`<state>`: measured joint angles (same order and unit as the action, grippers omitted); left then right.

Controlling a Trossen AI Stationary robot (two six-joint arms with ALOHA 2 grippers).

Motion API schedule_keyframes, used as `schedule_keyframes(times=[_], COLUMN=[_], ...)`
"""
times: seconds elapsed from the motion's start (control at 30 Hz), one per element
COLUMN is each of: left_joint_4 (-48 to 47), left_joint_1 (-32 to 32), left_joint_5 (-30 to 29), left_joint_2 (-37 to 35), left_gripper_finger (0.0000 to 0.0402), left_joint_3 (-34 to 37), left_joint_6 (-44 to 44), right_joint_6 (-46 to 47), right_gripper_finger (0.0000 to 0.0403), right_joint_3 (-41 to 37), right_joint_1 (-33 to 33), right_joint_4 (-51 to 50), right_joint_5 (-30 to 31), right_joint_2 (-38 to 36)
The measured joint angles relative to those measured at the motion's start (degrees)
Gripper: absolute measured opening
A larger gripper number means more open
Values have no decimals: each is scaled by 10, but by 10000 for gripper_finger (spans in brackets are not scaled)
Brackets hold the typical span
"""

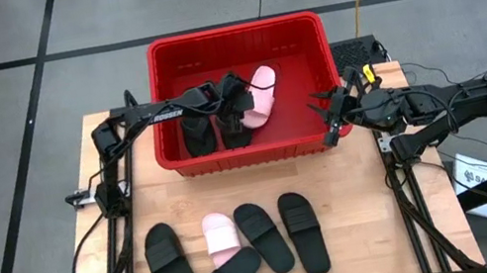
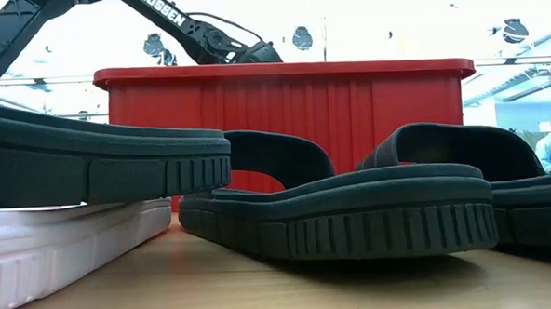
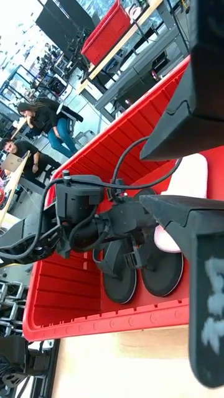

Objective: Pick and place slides into bin
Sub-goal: Put the pink slide into the red bin

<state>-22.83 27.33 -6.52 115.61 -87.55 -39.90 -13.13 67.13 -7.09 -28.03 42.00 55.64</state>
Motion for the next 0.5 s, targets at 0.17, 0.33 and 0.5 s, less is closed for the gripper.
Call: schedule_keyframes(times=[0.17,0.33,0.5], left_joint_4=[45,87,104], left_joint_1=[-1,0,0], left_joint_5=[-12,-27,-27], left_joint_2=[2,3,4], left_gripper_finger=[127,127,119], left_joint_3=[0,0,0], left_joint_6=[24,30,37], right_joint_6=[0,0,0], right_gripper_finger=[89,89,89], right_joint_3=[0,0,0], right_joint_1=[0,0,0], right_joint_4=[0,0,0], right_joint_5=[1,2,2], right_joint_2=[0,0,0])
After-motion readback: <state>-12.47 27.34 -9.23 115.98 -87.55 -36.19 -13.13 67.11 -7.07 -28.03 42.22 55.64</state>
